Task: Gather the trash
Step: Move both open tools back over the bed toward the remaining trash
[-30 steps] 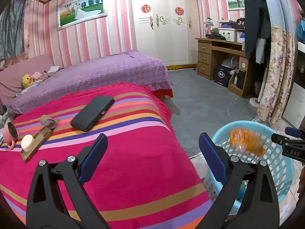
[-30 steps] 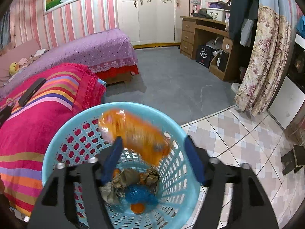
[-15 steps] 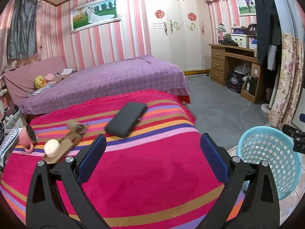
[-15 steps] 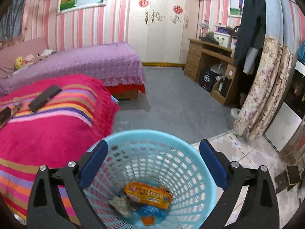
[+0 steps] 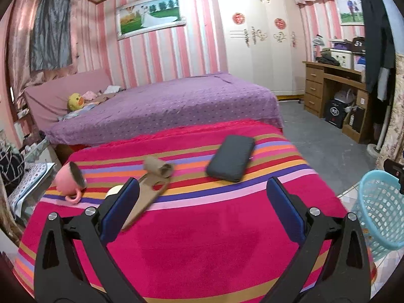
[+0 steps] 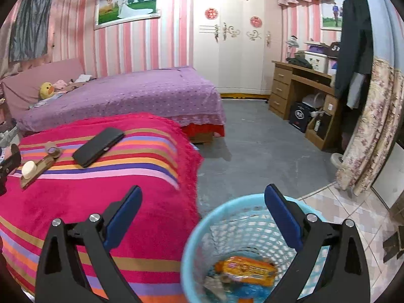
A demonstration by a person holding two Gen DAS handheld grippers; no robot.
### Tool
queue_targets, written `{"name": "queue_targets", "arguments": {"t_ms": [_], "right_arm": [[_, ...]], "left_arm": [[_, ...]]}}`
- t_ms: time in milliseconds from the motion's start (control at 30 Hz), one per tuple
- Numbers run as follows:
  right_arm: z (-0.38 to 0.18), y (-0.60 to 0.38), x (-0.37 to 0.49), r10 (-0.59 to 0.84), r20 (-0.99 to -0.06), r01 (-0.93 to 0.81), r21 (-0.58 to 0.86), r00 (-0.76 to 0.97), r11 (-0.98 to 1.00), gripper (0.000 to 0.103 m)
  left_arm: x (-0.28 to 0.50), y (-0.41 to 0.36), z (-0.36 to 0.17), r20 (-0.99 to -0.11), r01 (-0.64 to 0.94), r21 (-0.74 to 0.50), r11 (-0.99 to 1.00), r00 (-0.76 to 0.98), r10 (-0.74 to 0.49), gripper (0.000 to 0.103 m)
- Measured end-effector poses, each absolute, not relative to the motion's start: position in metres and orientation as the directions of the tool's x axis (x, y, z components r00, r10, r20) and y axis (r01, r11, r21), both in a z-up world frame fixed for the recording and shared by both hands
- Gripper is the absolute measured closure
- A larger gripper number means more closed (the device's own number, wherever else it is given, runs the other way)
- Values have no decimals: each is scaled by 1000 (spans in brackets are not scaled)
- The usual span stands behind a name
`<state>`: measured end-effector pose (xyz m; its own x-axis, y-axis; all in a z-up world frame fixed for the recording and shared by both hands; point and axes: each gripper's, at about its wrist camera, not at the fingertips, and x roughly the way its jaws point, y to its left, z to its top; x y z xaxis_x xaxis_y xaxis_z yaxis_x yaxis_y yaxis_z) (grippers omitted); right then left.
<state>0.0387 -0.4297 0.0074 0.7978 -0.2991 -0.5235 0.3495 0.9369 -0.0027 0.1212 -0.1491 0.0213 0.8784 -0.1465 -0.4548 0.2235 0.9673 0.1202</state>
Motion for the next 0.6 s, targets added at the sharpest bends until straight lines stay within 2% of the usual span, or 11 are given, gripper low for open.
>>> {"name": "queue_targets", "arguments": {"t_ms": [300,600], "right_arm": [[3,-368,72,-222,-522,260,0,823,966,8],[-14,-314,105,-160,-562,171,-34,812,985,8]], "left_arm": [[145,-70,19,-478,146,91,985,874,-85,6],[177,1,-9,-553,59,108,992,833,11,6]]}}
